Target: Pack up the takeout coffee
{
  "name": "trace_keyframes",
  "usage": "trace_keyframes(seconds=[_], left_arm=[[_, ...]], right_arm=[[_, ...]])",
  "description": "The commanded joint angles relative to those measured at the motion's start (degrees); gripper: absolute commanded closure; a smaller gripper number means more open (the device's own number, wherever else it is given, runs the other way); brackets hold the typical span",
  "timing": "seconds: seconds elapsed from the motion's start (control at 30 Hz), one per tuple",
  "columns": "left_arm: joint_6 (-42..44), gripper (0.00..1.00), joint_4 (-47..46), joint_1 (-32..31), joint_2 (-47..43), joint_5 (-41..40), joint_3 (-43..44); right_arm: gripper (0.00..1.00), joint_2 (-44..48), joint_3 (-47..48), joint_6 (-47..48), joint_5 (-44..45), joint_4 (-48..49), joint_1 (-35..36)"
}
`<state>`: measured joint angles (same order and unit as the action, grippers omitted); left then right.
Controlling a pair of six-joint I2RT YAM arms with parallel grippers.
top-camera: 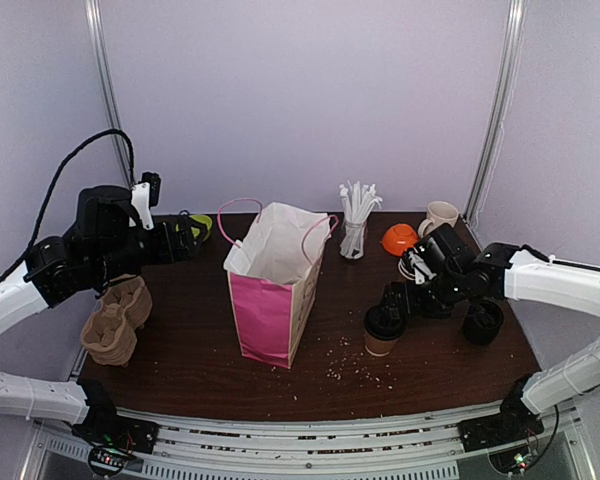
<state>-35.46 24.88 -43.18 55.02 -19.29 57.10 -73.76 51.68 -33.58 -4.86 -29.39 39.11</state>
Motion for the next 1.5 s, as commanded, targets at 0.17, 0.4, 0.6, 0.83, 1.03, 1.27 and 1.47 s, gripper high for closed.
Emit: trace_keyframes(seconds=[0.17,0.4,0.6,0.83,1.03,1.27,1.47], left_arm=[[0.7,0.02,-2.6,0.3,0.1,-0.1,-0.2],[0.8,0.02,-2.5,0.3,0.6,0.1,0.1],[0.8,0.02,-2.5,0.3,0.6,0.5,0.1],[0.7,0.02,-2.5,0.3,0.4,0.9,-0.4],[0.5,0.02,-2.6,0.3,0.4,1.3,-0.9],[0.3,0.02,-2.6,0.3,0.3,1.1,-1.2],[0.2,0.02,-2.6,0.3,0.3,1.3,-1.1]], right_arm=[[0.0,-5.1,10.7,8.9,-2.7,-14.4,0.5],[0.0,-9.3,15.1,11.5,0.6,-18.1,2.9],[0.0,-13.0,16.8,11.6,0.6,-18.1,5.6],[0.0,-15.6,17.4,12.0,2.2,-17.8,5.8],[0.0,-16.5,17.6,12.1,4.0,-18.3,6.1],[0.0,-15.0,21.1,11.5,4.9,-20.4,6.7],[0.0,-14.9,21.9,11.4,4.3,-21.3,7.1]])
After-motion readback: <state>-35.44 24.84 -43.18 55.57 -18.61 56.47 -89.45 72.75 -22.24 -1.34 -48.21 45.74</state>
